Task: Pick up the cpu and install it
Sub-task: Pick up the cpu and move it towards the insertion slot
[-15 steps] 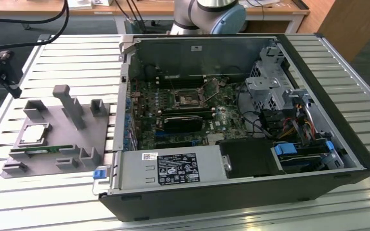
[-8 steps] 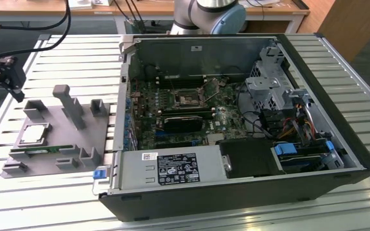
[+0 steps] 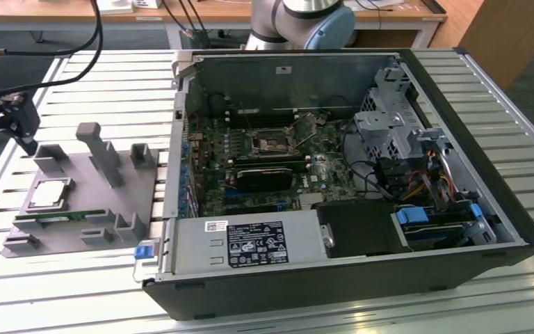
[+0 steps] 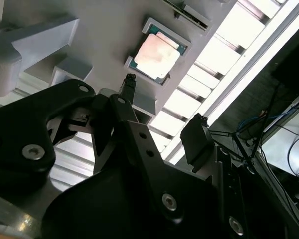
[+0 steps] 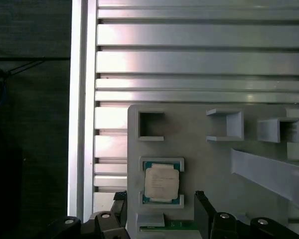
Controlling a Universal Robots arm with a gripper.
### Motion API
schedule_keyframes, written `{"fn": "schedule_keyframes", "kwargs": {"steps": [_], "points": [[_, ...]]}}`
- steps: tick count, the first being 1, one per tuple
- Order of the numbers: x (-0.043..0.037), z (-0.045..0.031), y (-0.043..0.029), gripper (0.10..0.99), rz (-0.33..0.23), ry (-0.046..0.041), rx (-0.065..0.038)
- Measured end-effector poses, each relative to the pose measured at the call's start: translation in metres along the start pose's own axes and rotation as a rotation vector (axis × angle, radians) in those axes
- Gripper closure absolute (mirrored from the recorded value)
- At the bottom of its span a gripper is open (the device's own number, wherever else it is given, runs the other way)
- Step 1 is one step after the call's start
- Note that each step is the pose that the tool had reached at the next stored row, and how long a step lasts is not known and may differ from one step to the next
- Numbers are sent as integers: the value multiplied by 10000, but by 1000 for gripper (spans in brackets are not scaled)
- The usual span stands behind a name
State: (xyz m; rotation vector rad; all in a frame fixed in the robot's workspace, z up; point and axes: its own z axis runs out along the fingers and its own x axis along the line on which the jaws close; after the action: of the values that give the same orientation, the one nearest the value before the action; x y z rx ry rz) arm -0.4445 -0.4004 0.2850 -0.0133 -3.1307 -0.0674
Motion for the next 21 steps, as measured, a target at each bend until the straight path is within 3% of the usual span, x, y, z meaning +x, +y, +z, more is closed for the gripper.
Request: {"fn": "schedule_keyframes", "kwargs": {"steps": [7, 16, 18, 20, 21], "points": [[12, 112, -5, 439, 0, -1, -1], [12, 194, -8, 439, 1, -1, -1], [12, 213, -9, 373, 0, -1, -2], [11, 242, -10, 373, 0, -1, -2], [11, 261, -11, 310, 0, 0, -1]]}}
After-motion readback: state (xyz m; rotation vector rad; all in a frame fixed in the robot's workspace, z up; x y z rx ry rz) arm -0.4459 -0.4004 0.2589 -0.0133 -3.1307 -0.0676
